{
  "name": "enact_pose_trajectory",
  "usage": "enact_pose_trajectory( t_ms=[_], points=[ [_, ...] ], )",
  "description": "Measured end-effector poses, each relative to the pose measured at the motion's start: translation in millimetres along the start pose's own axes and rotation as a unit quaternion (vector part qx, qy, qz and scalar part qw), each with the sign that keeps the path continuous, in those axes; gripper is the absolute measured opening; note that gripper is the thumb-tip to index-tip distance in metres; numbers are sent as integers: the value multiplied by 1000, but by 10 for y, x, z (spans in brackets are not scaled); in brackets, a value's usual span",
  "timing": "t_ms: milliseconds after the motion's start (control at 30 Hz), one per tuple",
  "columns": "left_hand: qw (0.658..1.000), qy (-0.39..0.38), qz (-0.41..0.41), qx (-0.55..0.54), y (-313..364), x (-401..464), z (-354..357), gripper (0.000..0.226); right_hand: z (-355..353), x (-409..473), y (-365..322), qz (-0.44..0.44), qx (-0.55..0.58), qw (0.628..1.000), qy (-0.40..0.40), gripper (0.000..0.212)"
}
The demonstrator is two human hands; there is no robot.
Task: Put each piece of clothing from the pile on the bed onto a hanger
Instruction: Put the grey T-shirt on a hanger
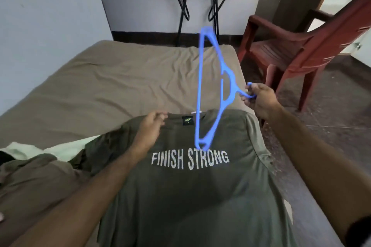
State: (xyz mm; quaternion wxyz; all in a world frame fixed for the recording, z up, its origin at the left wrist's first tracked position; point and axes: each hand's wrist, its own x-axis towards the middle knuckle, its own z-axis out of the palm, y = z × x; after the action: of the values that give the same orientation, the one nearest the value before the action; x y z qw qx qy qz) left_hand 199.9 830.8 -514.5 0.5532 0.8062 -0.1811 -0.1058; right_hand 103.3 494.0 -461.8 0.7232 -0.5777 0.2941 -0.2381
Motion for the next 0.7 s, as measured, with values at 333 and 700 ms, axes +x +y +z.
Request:
enact_pose_trajectory(
  t_ms=[333,700],
  points=[
    [891,-167,195,374,-233,430,333,15,105,702,329,-7,99,993,70,20],
    [912,-92,258,307,135,337,220,13,860,540,427,9,-151,972,-178,23]
  ],
)
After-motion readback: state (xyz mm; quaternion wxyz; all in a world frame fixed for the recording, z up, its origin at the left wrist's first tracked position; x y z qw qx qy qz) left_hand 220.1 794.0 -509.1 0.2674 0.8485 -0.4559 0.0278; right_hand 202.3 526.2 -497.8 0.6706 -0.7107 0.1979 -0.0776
